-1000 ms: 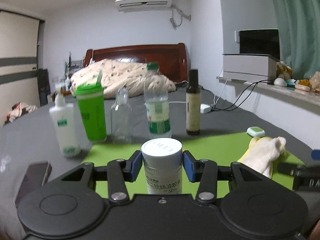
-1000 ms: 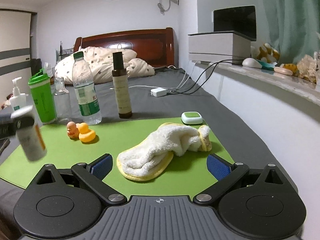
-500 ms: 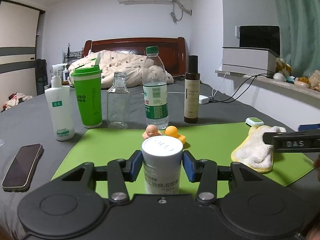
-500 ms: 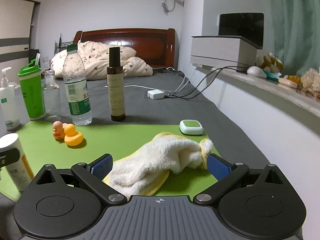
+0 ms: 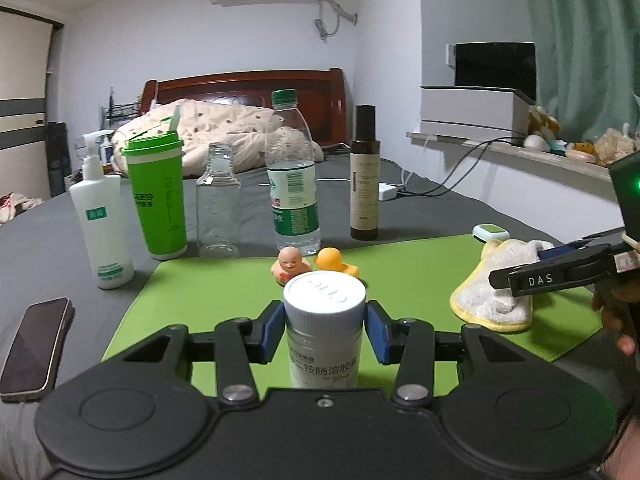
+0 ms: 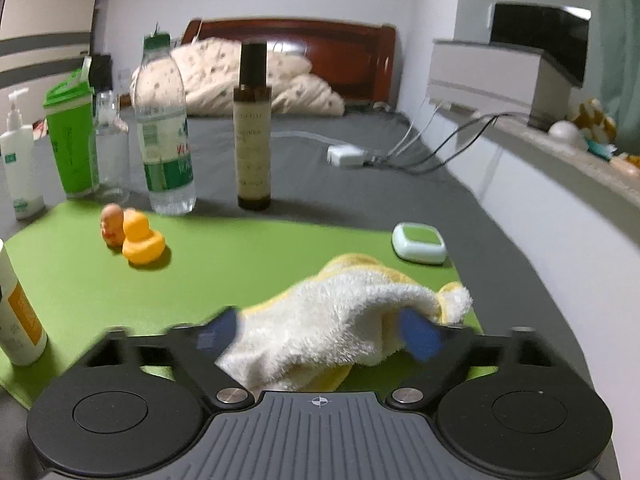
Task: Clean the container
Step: 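Hold the white jar up with the left gripper while the right gripper grasps the white towel, then wipe the white jar with the towel in the right gripper while the left gripper holds it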
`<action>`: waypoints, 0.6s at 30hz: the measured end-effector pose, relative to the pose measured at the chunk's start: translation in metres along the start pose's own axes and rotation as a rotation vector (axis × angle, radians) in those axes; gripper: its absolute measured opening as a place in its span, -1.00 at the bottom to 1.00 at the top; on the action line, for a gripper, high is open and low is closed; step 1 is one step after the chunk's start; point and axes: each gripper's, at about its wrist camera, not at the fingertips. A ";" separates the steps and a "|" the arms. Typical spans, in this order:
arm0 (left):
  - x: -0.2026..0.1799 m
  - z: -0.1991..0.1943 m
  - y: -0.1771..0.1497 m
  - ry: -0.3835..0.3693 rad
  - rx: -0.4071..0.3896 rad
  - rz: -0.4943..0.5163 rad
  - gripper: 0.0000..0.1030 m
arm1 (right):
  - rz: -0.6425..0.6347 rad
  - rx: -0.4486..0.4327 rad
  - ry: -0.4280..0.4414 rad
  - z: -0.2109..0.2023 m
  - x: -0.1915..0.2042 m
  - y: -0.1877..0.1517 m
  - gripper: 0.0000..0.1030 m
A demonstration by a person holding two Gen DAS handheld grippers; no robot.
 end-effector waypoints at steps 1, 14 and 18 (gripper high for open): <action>0.001 0.000 0.000 -0.008 0.001 0.002 -0.17 | -0.008 0.008 0.006 0.002 -0.002 0.000 0.33; 0.005 0.001 -0.001 -0.052 0.006 0.015 -0.17 | 0.011 0.051 0.077 0.009 -0.030 0.003 -0.69; 0.008 0.001 -0.001 -0.068 0.005 0.017 -0.17 | 0.012 0.006 0.102 0.000 -0.032 0.005 -0.77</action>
Point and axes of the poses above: each gripper's, at about its wrist camera, not at the fingertips, and z roughly the way its jaws point, x to its left, y to its top, and after that the axes turned 10 degrees about -x, right-handed
